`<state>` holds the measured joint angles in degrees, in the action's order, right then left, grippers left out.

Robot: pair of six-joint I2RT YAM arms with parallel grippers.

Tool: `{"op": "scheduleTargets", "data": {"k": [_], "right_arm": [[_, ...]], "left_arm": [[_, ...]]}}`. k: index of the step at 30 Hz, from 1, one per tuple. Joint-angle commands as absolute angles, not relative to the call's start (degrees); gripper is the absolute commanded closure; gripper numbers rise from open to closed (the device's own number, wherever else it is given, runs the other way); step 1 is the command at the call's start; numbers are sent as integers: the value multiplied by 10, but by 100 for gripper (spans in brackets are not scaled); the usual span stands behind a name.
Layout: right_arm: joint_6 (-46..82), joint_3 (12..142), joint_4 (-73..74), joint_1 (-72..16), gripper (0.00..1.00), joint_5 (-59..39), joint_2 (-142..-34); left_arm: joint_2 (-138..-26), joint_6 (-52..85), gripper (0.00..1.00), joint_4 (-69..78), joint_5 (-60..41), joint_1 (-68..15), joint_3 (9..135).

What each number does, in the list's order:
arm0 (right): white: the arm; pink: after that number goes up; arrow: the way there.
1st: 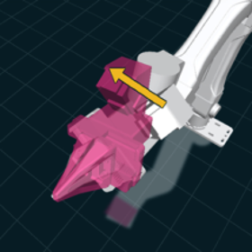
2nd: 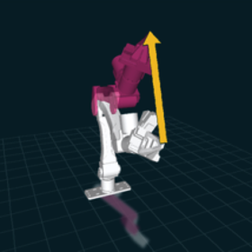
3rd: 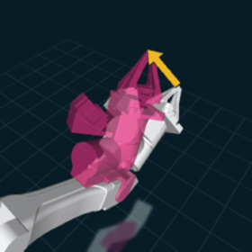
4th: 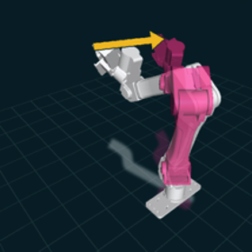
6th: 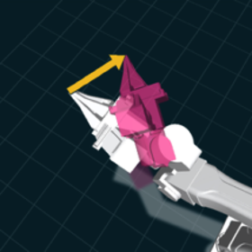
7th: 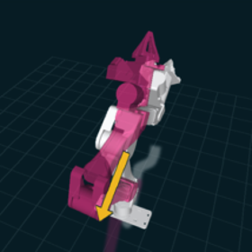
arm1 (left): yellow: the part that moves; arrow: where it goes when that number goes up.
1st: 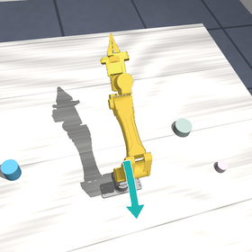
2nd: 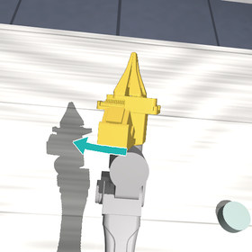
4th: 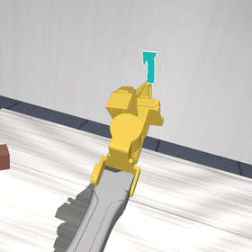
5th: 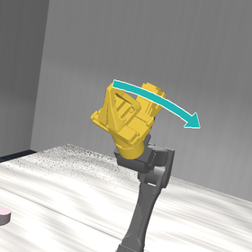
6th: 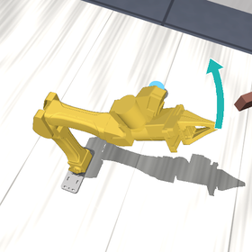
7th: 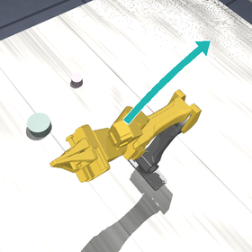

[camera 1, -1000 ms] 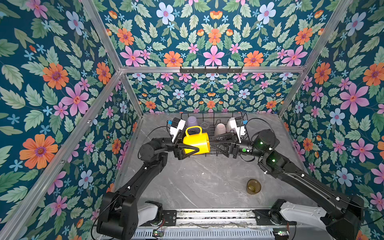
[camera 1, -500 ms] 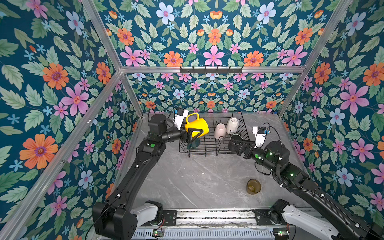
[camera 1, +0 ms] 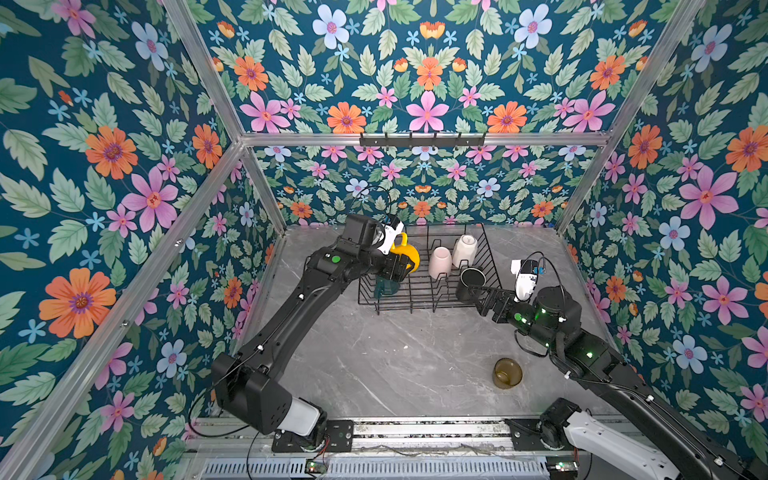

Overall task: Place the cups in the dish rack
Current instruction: 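Carry the yellow mug over the rack with the left gripper while the right gripper withdraws, then lower the yellow mug upside down into the rack beside the green mug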

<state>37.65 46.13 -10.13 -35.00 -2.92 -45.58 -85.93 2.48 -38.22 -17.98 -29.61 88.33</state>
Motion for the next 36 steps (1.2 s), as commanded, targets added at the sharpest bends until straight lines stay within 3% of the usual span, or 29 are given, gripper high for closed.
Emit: {"op": "scheduleTargets", "data": {"k": [1, 17, 36], "right_arm": [[365, 465, -116, -349, 5, -46, -455], [354, 450, -135, -340, 4, -53, -432], [357, 430, -145, -337, 4, -47, -413]], "left_arm": [[-886, 6, 100, -416, -115, -310, 920], [-1053, -8, 100, -505, -10, -366, 1057], [-1196, -33, 100, -514, -3, -380, 1117]]}}
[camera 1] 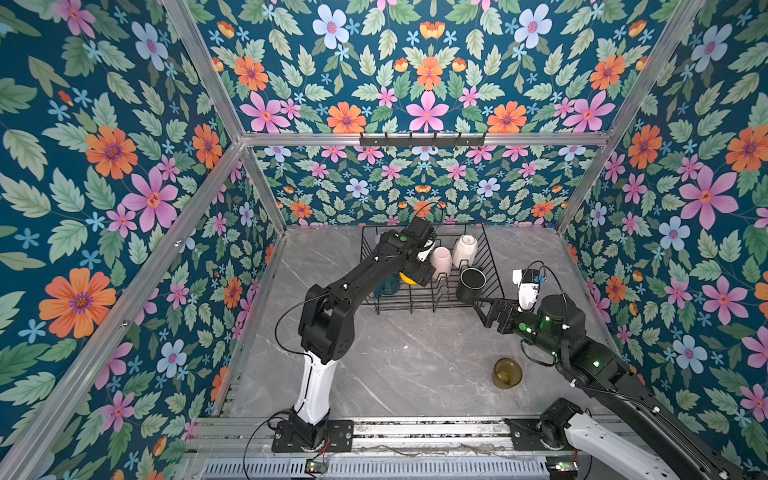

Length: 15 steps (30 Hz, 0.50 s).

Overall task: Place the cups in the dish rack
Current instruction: 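Lower the yellow mug upside down into the rack beside the green mug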

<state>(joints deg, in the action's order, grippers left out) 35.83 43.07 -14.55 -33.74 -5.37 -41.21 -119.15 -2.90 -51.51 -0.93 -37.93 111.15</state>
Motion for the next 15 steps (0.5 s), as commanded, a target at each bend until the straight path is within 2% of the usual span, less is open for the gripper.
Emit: {"op": "scheduleTargets", "data": {"k": [1, 15], "right_arm": [[357, 429, -144, -337, 4, -47, -413], [358, 427, -143, -337, 4, -49, -422]], "left_arm": [[-1201, -33, 100, -516, -1, -381, 1118], [-1238, -31, 98, -522, 12, -383, 1109]]}}
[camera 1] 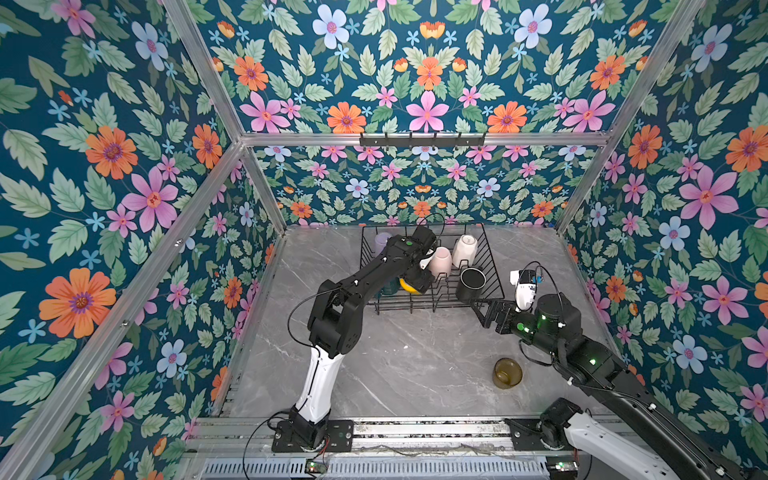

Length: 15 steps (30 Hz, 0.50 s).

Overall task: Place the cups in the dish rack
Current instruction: 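Lower the yellow mug upside down into the rack beside the green mug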

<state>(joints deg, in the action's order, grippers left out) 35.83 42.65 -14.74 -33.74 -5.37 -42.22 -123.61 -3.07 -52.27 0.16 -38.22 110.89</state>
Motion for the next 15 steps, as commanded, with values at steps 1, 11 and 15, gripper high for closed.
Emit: {"op": "scheduleTargets", "data": {"k": [1, 11, 15], "right_arm": [[359, 426, -143, -337, 4, -49, -422], [365, 424, -141, -337, 4, -48, -421], [365, 424, -140, -337, 4, -50, -423]], "left_arm": [[-1241, -31, 96, -522, 14, -384, 1109], [-1258, -27, 60, -524, 26, -384, 1110], [-1260, -27, 41, -524, 27, -384, 1111]]}}
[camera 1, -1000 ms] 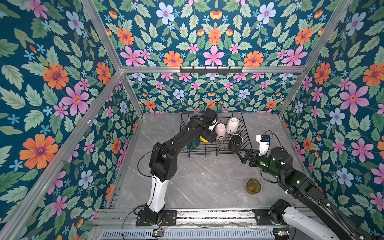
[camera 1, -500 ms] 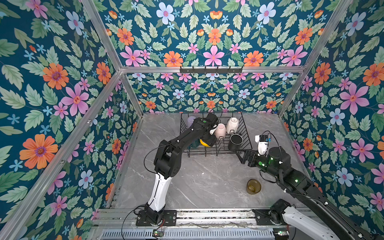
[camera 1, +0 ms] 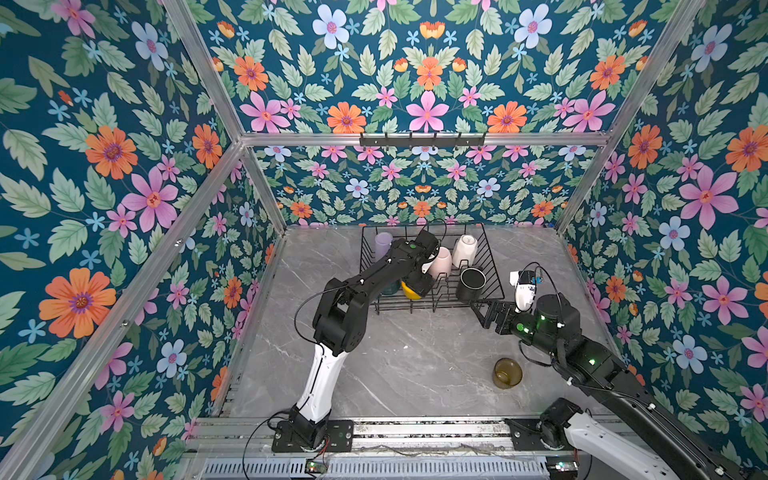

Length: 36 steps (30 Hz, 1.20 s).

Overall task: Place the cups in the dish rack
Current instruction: 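Lower the yellow mug upside down into the rack beside the green mug, then open and raise the left gripper while the right gripper grasps the amber glass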

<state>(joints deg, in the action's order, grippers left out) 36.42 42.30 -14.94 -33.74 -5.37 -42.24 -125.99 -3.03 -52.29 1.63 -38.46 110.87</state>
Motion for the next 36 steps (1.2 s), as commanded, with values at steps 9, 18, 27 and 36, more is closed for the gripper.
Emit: {"op": "scheduleTargets", "data": {"k": [9, 18, 27, 36], "right_arm": [[366, 424, -142, -337, 4, -50, -422], [370, 424, -146, -337, 4, -50, -422], [367, 441, -197, -337, 6, -15, -429], [362, 507, -362, -338, 15, 62, -494]], "left_arm": [[-1251, -27, 11, -513, 23, -384, 1110], [-1234, -27, 0, -500, 23, -384, 1102], [-1137, -16, 0, -427, -2, -384, 1055], [-898, -4, 0, -175, 60, -371, 829]]}}
